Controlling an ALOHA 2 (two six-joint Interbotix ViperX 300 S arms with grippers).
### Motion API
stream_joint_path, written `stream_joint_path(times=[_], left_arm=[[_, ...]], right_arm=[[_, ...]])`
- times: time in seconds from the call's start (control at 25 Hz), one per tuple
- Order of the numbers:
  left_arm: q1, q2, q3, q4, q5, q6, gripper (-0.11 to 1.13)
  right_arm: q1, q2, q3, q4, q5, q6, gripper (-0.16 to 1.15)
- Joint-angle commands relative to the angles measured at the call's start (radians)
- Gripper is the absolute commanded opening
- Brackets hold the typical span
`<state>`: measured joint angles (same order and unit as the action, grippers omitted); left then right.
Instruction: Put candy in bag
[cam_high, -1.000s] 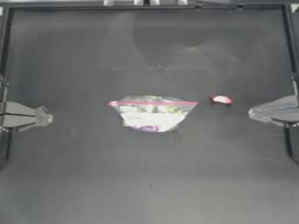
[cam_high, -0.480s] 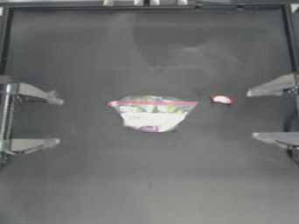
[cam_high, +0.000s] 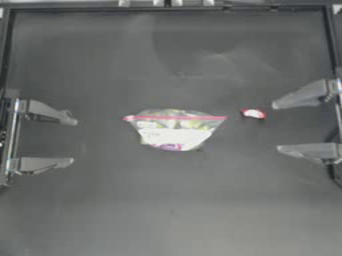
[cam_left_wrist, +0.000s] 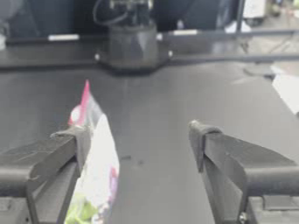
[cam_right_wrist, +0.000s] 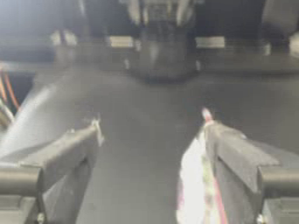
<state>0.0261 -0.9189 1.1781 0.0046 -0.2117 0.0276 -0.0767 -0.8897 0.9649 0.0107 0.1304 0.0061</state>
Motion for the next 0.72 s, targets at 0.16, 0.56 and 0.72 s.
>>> stream_joint_path(times=[0.16,0.56,0.72], left_arm=[[0.029,0.015,-0.015,-0.003,0.028,-0.003,0.98],[0.046,0.017,0.0,-0.017,0.028,-0.006,0.98],[0.049,0.021,0.005,-0.017,0.029,-0.006,0.98]], right_arm=[[-0.055,0.15,-0.186,-0.005,0.209,-0.003,0.99],[-0.067,0.434,-0.463,-0.087,0.463,-0.005,0.99],[-0.067,0.532,-0.56,-0.112,0.545,-0.008,0.99]])
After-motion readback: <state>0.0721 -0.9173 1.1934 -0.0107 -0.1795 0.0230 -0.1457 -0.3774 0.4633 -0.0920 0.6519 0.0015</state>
